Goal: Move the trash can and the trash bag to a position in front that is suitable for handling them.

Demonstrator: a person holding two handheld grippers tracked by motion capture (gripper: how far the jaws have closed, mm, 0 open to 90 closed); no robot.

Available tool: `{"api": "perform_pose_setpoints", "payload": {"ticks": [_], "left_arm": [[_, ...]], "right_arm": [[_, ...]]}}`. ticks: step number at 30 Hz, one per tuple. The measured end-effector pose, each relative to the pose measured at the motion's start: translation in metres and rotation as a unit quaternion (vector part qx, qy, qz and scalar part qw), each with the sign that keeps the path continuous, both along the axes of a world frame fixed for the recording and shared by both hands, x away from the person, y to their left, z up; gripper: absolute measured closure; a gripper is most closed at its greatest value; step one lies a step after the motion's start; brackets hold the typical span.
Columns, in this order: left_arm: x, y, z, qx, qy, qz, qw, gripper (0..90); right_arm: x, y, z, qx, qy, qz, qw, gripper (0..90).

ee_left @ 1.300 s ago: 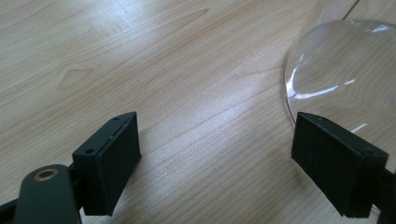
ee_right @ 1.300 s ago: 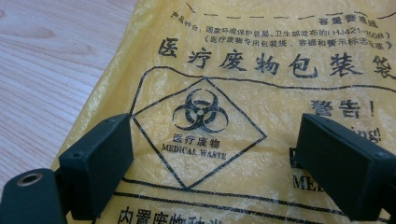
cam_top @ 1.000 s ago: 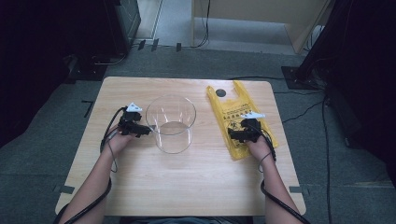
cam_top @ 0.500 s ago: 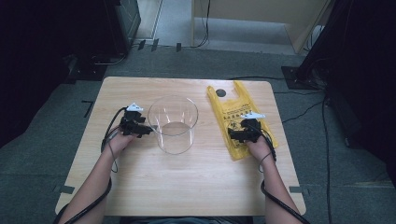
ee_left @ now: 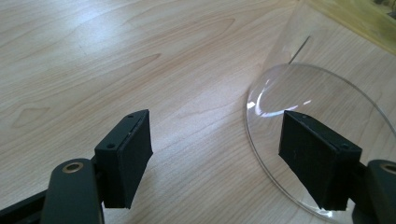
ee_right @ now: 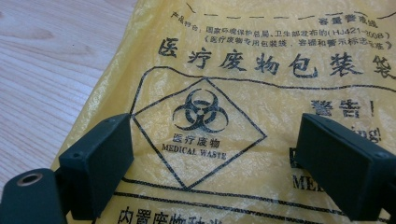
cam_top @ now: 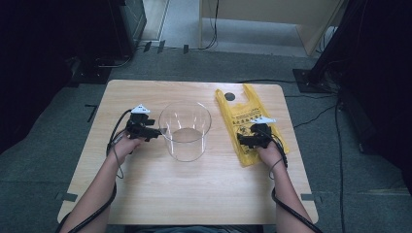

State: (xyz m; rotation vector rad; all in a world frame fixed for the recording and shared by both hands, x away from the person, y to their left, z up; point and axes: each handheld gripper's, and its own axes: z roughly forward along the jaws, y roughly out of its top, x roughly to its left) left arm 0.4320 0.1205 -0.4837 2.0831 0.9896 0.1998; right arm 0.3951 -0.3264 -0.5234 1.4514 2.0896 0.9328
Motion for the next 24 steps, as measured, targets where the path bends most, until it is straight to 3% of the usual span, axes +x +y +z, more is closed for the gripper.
{"api": "perform_pose_setpoints", "payload": {"ticks": [12, 15, 24], "left_arm": [[-0.005, -0.010, -0.003, 0.003, 0.006, -0.022, 0.9997, 25.6], [-0.006, -0.013, -0.001, 0.006, 0.002, -0.028, 0.9996, 25.3], [-0.003, -0.019, 0.007, -0.009, -0.018, -0.013, 0.9997, 25.3]], "right_arm": [[0.000, 0.000, 0.000, 0.000, 0.000, 0.001, 1.0000, 11.4], [0.000, 0.000, 0.000, -0.001, -0.001, 0.017, 0.9999, 11.4], [0.000, 0.001, 0.001, -0.003, 0.005, 0.015, 0.9999, 11.4]]}}
